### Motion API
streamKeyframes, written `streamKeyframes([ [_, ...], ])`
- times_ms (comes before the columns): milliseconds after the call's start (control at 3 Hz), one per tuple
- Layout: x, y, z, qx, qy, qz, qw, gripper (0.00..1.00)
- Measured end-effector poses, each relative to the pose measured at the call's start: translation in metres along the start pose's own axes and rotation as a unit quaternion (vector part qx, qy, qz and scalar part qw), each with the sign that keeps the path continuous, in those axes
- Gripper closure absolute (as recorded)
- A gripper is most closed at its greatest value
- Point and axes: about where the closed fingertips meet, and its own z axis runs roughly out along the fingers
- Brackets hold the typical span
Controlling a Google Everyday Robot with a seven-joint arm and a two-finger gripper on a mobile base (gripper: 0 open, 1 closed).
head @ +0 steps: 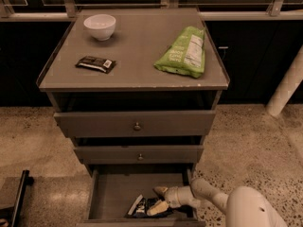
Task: Pick blue chip bag from bottom drawer and place on counter
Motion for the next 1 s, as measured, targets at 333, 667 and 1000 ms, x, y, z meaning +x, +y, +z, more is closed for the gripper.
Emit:
streamKeyframes([
  [333, 0.0007, -0.0001, 0.0003, 0.000, 0.000, 0.000, 1.0000, 0.38],
  [667, 0.0007, 0.0000, 0.0003, 0.000, 0.000, 0.000, 1.0000, 0.61],
  [1000, 0.0008, 0.0000, 0.0003, 0.000, 0.000, 0.000, 1.0000, 0.85],
])
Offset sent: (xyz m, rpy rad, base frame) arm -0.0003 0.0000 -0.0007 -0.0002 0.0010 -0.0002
